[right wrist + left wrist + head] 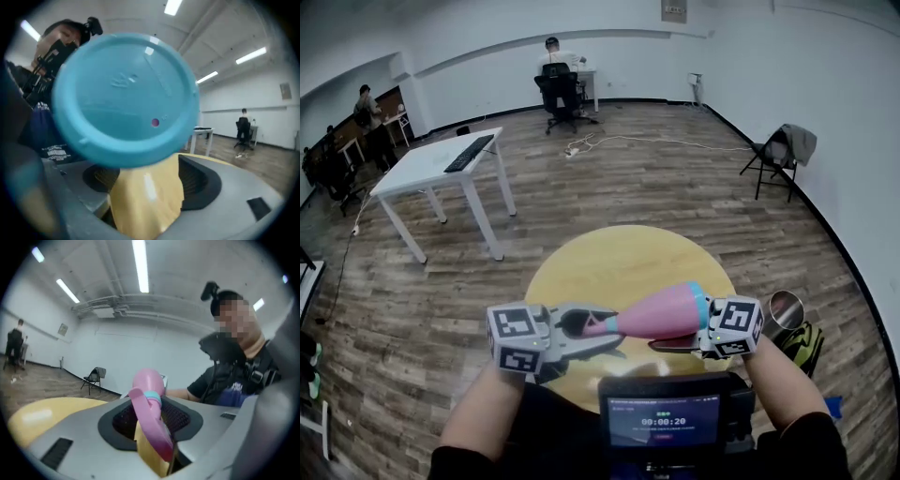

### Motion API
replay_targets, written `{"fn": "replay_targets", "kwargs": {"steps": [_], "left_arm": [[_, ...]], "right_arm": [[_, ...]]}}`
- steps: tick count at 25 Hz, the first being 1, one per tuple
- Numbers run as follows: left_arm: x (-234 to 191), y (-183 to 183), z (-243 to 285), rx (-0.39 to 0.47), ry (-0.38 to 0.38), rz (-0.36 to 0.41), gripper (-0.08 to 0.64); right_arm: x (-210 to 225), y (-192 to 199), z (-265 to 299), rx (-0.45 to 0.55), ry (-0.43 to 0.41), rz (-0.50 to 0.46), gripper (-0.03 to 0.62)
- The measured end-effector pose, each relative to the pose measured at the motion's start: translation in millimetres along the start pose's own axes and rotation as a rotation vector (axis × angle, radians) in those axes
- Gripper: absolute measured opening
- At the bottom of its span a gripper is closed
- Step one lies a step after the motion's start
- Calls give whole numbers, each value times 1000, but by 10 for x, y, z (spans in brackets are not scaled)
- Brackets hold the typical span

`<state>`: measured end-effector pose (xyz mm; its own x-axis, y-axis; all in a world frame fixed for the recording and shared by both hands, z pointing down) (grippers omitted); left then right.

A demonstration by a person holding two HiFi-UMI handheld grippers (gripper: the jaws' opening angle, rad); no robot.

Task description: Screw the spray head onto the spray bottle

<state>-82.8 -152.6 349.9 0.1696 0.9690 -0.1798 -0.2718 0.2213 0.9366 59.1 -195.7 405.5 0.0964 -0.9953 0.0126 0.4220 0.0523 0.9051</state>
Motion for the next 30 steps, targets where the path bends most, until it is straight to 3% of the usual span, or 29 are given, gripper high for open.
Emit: {"fn": "replay_targets", "kwargs": {"steps": [1, 4, 6, 8, 11, 14, 16, 19, 26, 28, 30], "left_arm": [[-25, 12, -67, 45, 32, -69, 173], [-103, 201, -213, 115, 101, -230, 172], [-153, 343, -212, 133, 163, -327, 172], [-176, 406, -130, 127, 232, -392, 172], [-96, 411, 52, 90, 328, -430, 172], [-6, 406, 123, 56, 348, -412, 173], [4, 389, 121, 31, 273, -345, 176], [10, 369, 135, -7, 159, -260, 184], [11, 429, 162, -97, 44, -156, 192], [52, 444, 191, -158, 3, -75, 193], [128, 460, 219, -245, -43, 91, 193]], "right_arm": [[39, -14, -96, 6, 61, -63, 421], [0, -126, -391, 33, 164, -235, 477], [-145, -194, -417, -7, 205, -361, 512], [-290, -217, -258, -73, 243, -501, 534], [-397, -303, -113, -23, 276, -633, 586], [-428, -362, -215, 13, 228, -572, 560], [-353, -301, -205, -41, 210, -512, 495], [-233, -136, -147, -134, 171, -386, 491], [-185, 150, -7, -228, 114, -198, 485], [-192, 266, 36, -241, 54, -110, 483], [-222, 375, 77, -238, -50, 14, 483]]}}
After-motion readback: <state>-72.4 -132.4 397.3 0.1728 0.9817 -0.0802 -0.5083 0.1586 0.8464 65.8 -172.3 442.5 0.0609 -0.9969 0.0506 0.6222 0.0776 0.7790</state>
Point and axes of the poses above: the fingertips, and each gripper's own axes: z forward along the fingers, x to its right, y out of its underside, the point moved 5 cm from there along -z, backward along the fingers, and after that the axes turned 11 degrees about -x, right-handed, at the moved point
